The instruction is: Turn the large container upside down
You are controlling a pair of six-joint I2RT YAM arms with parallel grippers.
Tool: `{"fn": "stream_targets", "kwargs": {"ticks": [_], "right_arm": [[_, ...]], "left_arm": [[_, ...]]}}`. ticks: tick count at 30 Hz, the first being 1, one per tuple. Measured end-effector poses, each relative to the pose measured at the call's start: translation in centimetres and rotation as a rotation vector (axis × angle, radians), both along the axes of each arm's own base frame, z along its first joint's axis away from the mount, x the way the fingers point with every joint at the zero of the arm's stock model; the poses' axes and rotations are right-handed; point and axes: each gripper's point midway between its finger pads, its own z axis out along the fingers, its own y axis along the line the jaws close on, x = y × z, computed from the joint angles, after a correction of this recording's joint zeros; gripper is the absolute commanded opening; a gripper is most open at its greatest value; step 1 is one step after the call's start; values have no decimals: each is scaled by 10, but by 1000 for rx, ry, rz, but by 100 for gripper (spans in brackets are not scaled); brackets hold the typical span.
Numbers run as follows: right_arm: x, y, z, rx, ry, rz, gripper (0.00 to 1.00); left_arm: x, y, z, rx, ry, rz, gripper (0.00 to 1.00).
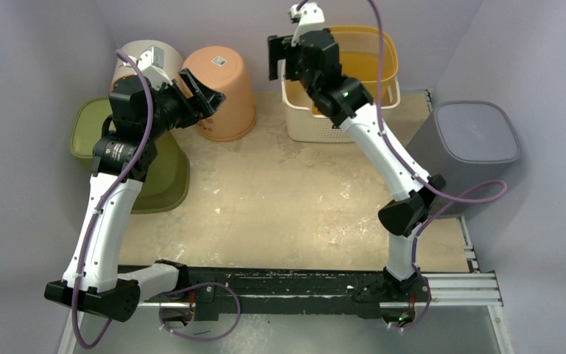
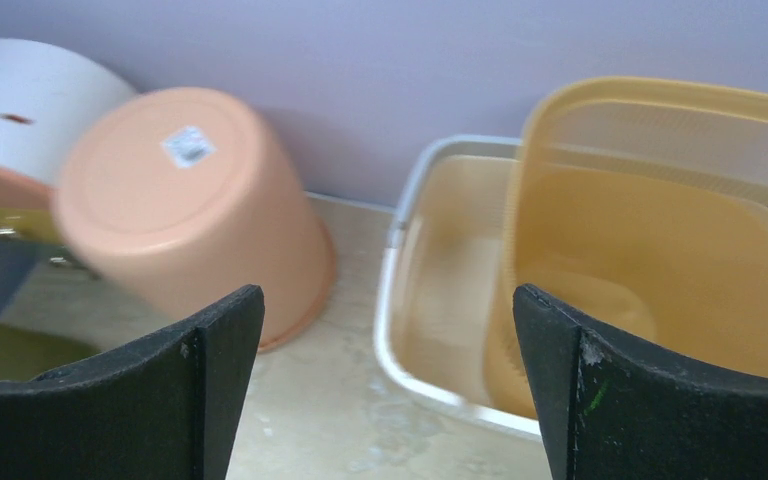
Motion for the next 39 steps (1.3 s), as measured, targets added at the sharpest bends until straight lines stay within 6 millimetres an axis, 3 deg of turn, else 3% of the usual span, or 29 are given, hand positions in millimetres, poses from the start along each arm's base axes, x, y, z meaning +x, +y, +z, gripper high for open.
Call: {"fn": "stream_targets", "kwargs": {"ticks": [2,6,8,12,23,29,35,39], "right_arm": [[18,-22,-13,-21,36,-39,93],[47,-56,-64,-74,159,-76,93],[56,-63,-89,-93,216,-71,92],[60,-59,-114,-113,274,-30,92],[63,-60,-121,-139,279,10,61],[63,-60,-125,-175,278,34,10],[69,-64,-121,-212,246,23,0],[70,-69,-117,-225,237,13,0]], "left_arm": [[0,0,-3,1,7,-1,77],[1,0,-10,4,22,-1,77],[1,0,-13,6,29,0,77],[2,0,-18,9,40,-1,77],[7,-2,-28,15,63,-1,77],[8,-2,-36,19,82,0,77],[7,-1,-36,19,80,0,77],[5,0,-34,18,74,3,77]]}}
